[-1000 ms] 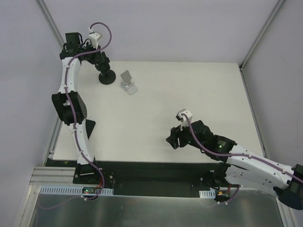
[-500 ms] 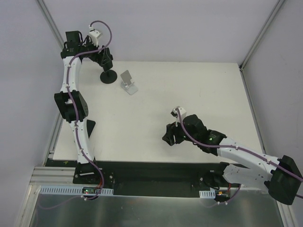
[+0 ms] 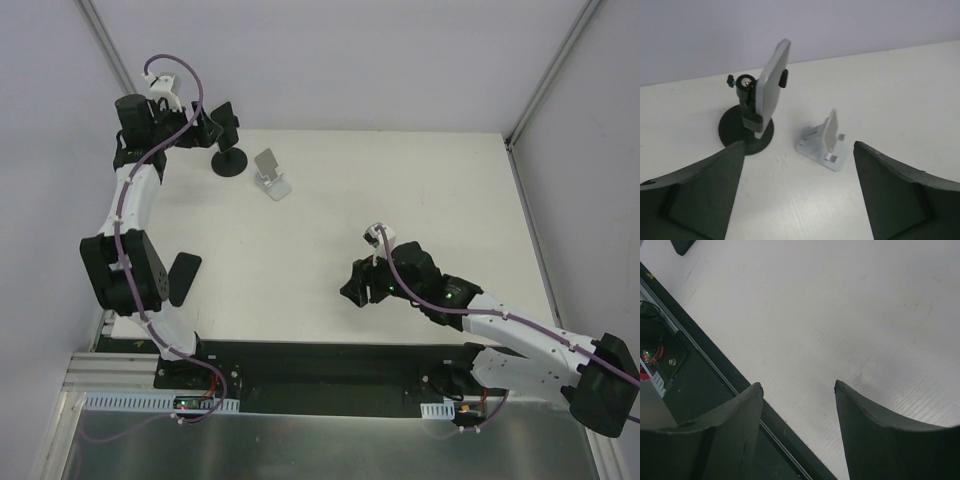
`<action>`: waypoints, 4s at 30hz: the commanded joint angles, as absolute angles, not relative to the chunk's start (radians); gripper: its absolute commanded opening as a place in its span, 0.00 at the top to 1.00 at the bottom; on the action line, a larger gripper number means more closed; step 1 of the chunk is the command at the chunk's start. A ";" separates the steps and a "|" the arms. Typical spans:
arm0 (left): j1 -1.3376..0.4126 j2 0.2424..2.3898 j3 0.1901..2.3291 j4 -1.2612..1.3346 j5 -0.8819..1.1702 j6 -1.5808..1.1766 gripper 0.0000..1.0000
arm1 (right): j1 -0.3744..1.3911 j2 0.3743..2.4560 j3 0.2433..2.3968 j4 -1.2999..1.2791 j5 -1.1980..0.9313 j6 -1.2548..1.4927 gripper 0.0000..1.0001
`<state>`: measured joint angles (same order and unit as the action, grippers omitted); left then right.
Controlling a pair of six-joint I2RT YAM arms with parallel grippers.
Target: Place the phone on the phone stand
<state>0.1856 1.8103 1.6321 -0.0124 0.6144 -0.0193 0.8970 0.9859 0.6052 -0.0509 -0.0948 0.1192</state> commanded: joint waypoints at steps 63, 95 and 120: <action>0.390 2.016 1.535 0.108 1.037 0.017 1.00 | 0.867 0.742 0.546 -0.084 -0.109 0.026 0.38; 0.440 1.496 1.103 -0.202 0.466 -0.304 0.01 | 0.864 0.746 0.583 -0.158 -0.166 0.046 0.37; 0.264 1.603 1.000 -0.661 -0.048 0.044 0.01 | 0.865 0.589 0.563 -0.213 -0.290 -0.020 0.33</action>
<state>0.2588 1.5543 0.9520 -0.6117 0.0120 -0.0227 0.8680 0.6170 0.5457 -0.2054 -0.2497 0.0189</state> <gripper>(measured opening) 0.990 0.665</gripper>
